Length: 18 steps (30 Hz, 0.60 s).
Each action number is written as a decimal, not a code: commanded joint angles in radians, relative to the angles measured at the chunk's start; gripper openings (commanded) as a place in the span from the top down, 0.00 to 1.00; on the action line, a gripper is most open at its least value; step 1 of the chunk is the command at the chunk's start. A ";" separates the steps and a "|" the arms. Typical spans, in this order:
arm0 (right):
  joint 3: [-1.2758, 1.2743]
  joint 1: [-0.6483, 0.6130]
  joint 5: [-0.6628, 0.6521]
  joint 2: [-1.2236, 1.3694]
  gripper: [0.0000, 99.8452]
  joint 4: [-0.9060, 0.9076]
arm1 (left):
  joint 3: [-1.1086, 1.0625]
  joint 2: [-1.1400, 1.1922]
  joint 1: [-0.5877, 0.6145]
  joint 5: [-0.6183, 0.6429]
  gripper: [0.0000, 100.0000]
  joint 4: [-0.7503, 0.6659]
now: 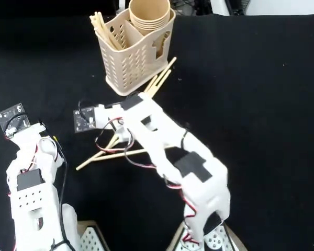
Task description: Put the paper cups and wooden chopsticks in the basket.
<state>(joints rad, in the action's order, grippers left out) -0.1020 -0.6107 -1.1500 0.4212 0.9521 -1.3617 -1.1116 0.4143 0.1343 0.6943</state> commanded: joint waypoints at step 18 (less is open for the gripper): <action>0.166 0.051 -0.014 0.077 0.98 0.094 | 0.035 -0.006 0.010 0.000 0.95 -0.020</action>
<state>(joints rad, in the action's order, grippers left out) 0.0315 -0.5723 -1.1531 0.5025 1.0349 -1.3617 -1.1116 0.4143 0.1343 0.6943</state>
